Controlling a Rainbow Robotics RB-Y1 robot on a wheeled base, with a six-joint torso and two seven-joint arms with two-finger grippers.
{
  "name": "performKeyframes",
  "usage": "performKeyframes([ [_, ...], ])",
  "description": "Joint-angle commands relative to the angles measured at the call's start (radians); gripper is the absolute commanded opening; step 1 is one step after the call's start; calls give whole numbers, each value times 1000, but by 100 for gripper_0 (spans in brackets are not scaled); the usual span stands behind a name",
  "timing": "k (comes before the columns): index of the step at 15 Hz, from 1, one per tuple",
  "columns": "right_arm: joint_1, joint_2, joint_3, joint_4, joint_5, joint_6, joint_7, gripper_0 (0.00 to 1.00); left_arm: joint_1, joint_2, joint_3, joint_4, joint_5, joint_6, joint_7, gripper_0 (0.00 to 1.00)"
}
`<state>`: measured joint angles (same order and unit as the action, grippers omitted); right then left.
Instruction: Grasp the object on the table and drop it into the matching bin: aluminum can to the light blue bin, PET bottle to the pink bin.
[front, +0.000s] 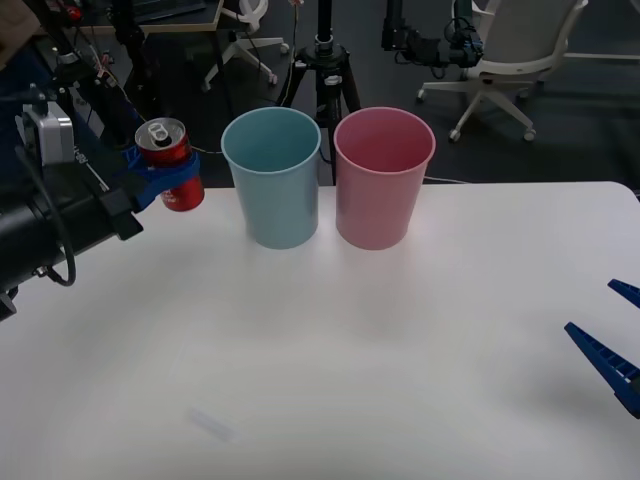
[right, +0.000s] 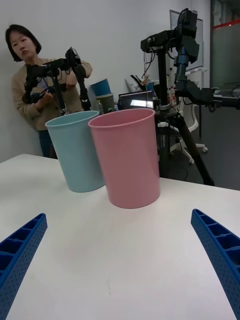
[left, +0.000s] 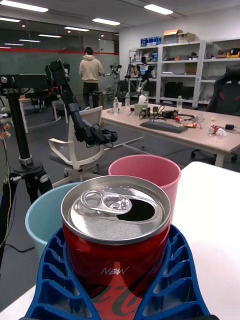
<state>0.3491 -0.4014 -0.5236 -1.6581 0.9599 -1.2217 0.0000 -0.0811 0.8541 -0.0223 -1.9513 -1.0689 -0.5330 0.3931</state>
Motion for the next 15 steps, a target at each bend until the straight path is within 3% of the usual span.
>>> performKeyframes([
  [1, 0, 0, 0, 0, 0, 0, 0, 100, -65, 0, -5, 6, -31, -1, 96, 0],
  [10, 0, 0, 0, 0, 0, 0, 0, 100, -523, -9, -278, 399, 21, -2, 96, 0],
  [15, 0, 0, 0, 0, 0, 0, 0, 100, -658, -152, -301, 608, -20, -2, 69, 0],
])
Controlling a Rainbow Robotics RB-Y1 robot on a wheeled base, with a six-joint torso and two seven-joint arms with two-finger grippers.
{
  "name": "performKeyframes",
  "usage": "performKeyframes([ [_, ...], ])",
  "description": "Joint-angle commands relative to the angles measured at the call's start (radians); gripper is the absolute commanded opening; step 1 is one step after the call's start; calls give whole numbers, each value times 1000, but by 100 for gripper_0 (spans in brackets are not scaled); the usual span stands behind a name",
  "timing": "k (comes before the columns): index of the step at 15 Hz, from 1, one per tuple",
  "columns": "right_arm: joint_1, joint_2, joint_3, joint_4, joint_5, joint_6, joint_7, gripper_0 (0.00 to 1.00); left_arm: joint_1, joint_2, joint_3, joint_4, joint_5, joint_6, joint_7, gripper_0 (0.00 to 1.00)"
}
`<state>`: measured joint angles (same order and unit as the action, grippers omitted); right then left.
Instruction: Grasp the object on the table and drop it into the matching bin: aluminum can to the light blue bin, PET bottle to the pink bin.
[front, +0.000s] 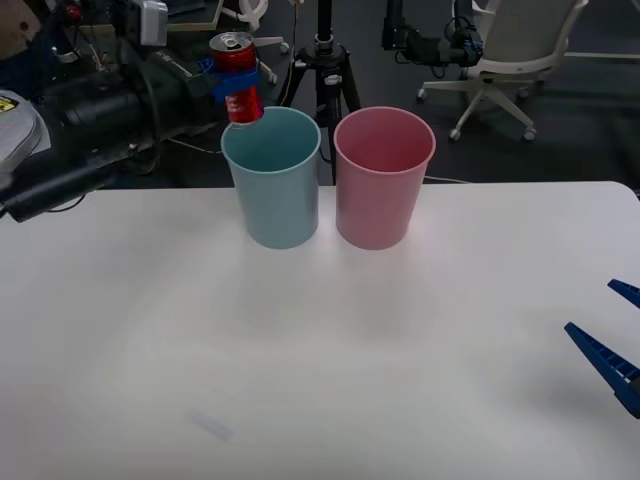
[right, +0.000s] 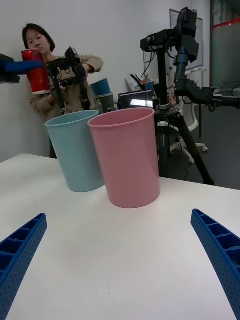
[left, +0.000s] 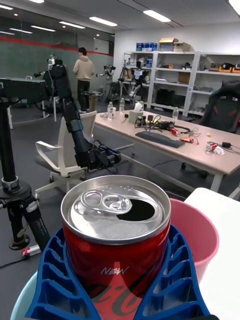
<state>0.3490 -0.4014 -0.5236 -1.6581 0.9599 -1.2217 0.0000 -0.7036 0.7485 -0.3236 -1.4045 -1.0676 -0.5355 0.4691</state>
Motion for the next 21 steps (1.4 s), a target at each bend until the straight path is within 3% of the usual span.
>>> performKeyframes([
  [1, 0, 0, 0, 0, 0, 0, 0, 100, -53, -67, 0, 90, -37, 0, -12, 0],
  [7, 0, 0, 0, 0, 0, 0, 0, 100, -105, -159, 1, 222, -104, 17, -52, 0],
  [15, 0, 0, 0, 0, 0, 0, 0, 100, -105, -184, 1, 233, -117, 37, -76, 0],
  [17, 0, 0, 0, 0, 0, 0, 0, 100, -105, -186, 1, 234, -117, 37, -79, 7],
  [19, 0, 0, 0, 0, 0, 0, 0, 100, -105, -187, 1, 233, -117, 35, -84, 100],
  [21, 0, 0, 0, 0, 0, 0, 0, 100, -105, -192, 1, 233, -117, 37, -89, 100],
])
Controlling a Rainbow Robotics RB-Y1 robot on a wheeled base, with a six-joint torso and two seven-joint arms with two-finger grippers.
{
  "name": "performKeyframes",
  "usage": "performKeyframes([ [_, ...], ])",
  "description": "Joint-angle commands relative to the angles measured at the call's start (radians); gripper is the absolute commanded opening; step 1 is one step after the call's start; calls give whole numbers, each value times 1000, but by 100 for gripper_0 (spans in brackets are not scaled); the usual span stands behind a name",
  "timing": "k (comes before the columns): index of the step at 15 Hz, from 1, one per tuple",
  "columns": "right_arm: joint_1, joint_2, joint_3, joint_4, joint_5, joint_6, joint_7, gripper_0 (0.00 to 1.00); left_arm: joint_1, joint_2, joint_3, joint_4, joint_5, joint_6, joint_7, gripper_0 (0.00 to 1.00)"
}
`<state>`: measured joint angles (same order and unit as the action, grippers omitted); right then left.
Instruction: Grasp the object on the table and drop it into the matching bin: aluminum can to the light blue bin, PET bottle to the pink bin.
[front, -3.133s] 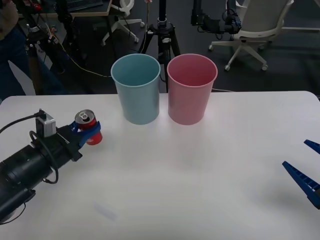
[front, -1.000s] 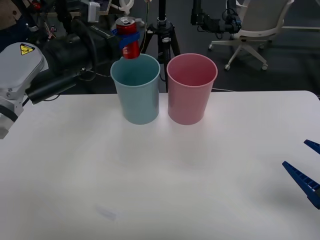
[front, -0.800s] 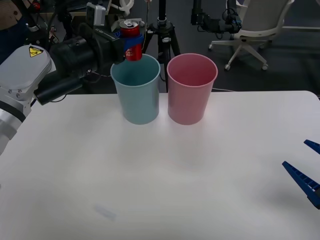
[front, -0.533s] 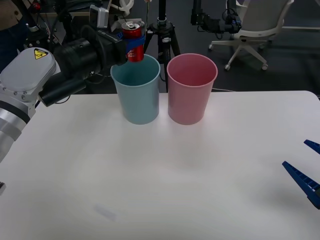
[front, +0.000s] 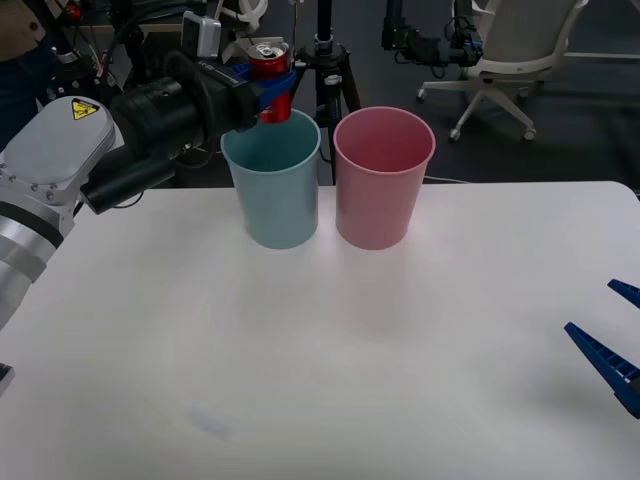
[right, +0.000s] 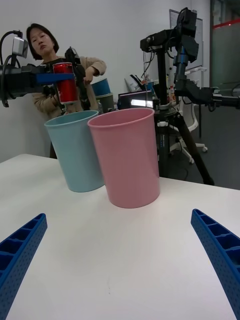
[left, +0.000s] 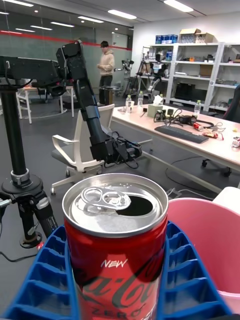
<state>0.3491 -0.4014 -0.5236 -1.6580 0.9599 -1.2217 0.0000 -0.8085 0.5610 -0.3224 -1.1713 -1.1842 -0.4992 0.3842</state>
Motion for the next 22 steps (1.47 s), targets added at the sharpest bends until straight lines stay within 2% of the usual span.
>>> performKeyframes([
  [1, 0, 0, 0, 0, 0, 0, 0, 100, 0, -6, 0, -1, 0, 1, -5, 100],
  [10, 0, 0, 0, 0, 0, 0, 0, 100, 0, -16, -1, -1, 6, -2, -11, 100],
  [12, 0, 0, 0, 0, 0, 0, 0, 100, 3, -13, -1, -1, 34, -30, -21, 100],
  [14, 0, 0, 0, 0, 0, 0, 0, 100, 6, 16, -1, -8, 81, -85, -41, 100],
  [16, 0, 0, 0, 0, 0, 0, 0, 100, 51, 53, -1, -77, 109, -79, -50, 100],
  [20, 0, 0, 0, 0, 0, 0, 0, 100, 169, 184, -1, -240, 195, -75, -64, 100],
  [22, 0, 0, 0, 0, 0, 0, 0, 100, 212, 247, 0, -281, 279, -104, -90, 100],
])
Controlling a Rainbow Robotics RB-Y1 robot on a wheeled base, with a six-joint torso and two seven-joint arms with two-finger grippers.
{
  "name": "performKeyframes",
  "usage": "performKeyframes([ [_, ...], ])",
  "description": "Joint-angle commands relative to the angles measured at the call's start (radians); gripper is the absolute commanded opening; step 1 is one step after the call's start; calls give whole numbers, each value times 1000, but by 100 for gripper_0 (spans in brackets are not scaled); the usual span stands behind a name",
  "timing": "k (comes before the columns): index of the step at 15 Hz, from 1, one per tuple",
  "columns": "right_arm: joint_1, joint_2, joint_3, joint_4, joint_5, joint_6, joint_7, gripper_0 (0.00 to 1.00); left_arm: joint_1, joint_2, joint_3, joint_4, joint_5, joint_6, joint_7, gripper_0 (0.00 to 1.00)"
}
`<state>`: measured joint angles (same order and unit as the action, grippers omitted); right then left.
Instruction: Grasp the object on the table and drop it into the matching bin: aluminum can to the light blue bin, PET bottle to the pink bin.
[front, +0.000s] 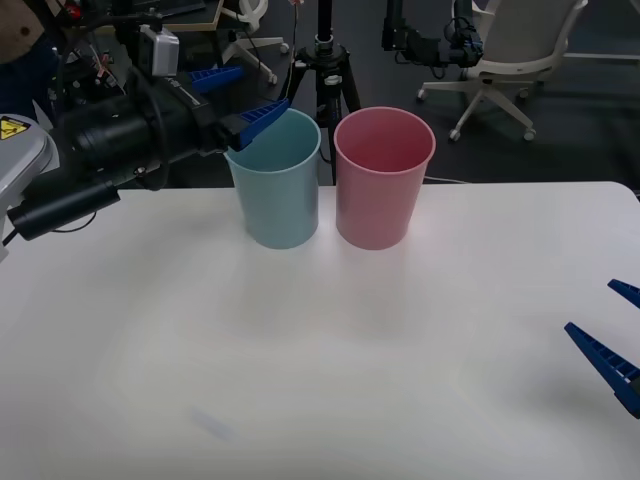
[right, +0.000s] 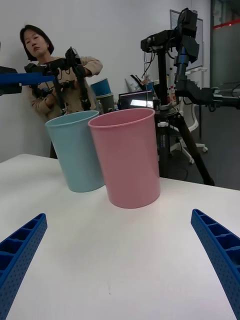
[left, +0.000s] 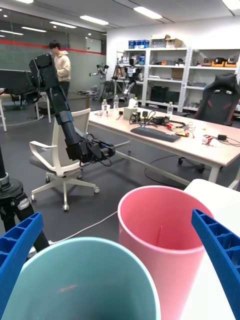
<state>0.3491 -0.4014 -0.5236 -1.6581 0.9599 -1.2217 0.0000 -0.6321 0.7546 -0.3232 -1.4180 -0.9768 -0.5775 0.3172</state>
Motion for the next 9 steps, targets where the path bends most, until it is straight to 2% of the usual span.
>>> performKeyframes([
  [1, 0, 0, 0, 0, 0, 0, 0, 100, 49, 77, 1, -39, 116, -38, -63, 100],
  [2, 0, 0, 0, 0, 0, 0, 0, 100, 65, 103, 1, -45, 156, -48, -104, 100],
  [5, 0, 0, 0, 0, 0, 0, 0, 100, 137, 167, 6, -91, 240, -56, -127, 100],
  [7, 0, 0, 0, 0, 0, 0, 0, 100, 230, 200, 61, -150, 257, -56, -132, 100],
  [9, 0, 0, 0, 0, 0, 0, 0, 100, 325, 200, 124, -190, 256, -65, -132, 100],
])
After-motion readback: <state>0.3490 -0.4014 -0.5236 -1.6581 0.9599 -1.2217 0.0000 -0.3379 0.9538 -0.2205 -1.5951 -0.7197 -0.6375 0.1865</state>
